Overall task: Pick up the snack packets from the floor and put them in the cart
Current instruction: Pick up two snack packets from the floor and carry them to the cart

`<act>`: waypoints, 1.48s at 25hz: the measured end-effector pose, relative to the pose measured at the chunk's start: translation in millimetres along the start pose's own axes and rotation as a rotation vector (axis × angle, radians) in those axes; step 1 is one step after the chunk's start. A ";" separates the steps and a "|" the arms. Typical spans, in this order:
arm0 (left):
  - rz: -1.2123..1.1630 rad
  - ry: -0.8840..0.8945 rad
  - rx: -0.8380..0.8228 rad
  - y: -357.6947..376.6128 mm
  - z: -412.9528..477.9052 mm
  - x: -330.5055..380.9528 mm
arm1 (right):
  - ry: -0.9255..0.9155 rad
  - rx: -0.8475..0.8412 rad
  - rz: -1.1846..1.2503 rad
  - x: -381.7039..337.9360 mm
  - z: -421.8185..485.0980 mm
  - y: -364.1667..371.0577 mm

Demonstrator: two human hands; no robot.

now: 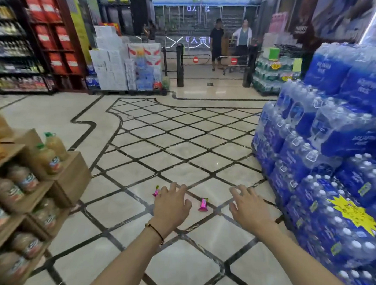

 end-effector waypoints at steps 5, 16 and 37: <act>0.024 0.002 -0.034 3.1 76.5 -55.1 | 0.026 0.009 0.011 -26.4 84.9 15.3; -0.043 -0.018 -0.082 33.7 244.1 -88.4 | -0.013 -0.069 -0.017 -20.3 274.4 66.7; 0.042 -0.060 -0.210 142.6 643.2 -168.8 | -0.004 -0.248 0.052 46.8 663.0 197.4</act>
Point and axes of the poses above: each hand's wrist, its own z-axis towards the middle knuckle, its own y-axis out of the palm, x = y × z, the point moved 8 cm from there along z, towards the middle knuckle, and after that the axes turned 8 degrees about -y, right-handed, at the moved point
